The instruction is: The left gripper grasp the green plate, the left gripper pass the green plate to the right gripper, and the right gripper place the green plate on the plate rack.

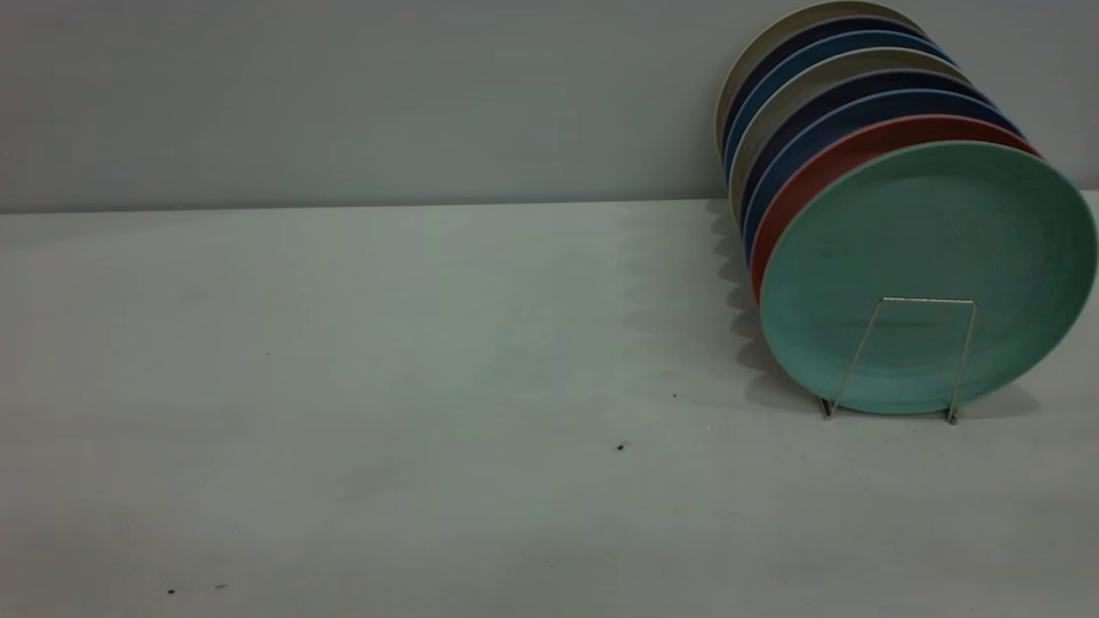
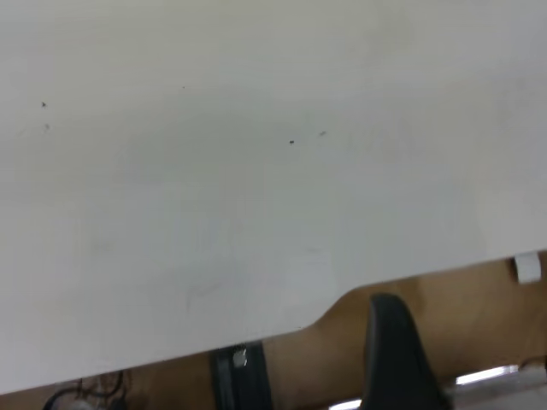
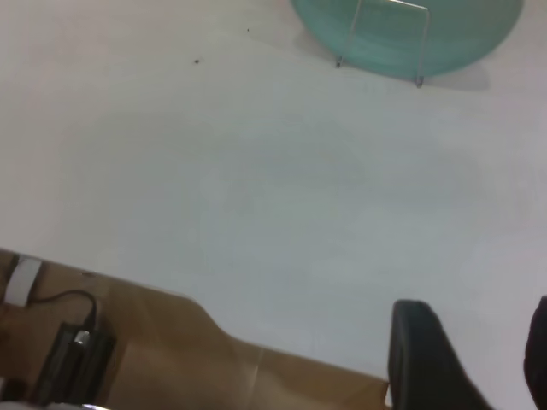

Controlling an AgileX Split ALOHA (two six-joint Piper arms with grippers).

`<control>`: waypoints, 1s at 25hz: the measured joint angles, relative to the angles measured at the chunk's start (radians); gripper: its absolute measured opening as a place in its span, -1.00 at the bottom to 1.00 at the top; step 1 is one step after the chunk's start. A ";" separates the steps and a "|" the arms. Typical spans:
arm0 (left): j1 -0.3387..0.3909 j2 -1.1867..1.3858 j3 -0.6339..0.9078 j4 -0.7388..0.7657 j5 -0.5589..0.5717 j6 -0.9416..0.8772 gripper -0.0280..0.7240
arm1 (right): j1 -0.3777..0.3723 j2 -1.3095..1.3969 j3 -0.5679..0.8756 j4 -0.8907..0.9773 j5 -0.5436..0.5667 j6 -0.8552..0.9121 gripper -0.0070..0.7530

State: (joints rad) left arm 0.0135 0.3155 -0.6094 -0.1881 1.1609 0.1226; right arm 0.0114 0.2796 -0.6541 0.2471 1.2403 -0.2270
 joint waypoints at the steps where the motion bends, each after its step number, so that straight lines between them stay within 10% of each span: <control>1: 0.000 -0.030 0.012 0.001 0.000 -0.012 0.26 | 0.000 -0.014 0.015 0.000 0.000 -0.009 -0.16; 25: 0.000 -0.337 0.123 0.132 -0.018 -0.057 0.26 | 0.058 -0.094 0.174 -0.144 -0.100 -0.041 -0.16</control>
State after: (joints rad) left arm 0.0135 -0.0219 -0.4866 -0.0556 1.1427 0.0651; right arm 0.0697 0.1857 -0.4806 0.1033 1.1406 -0.2684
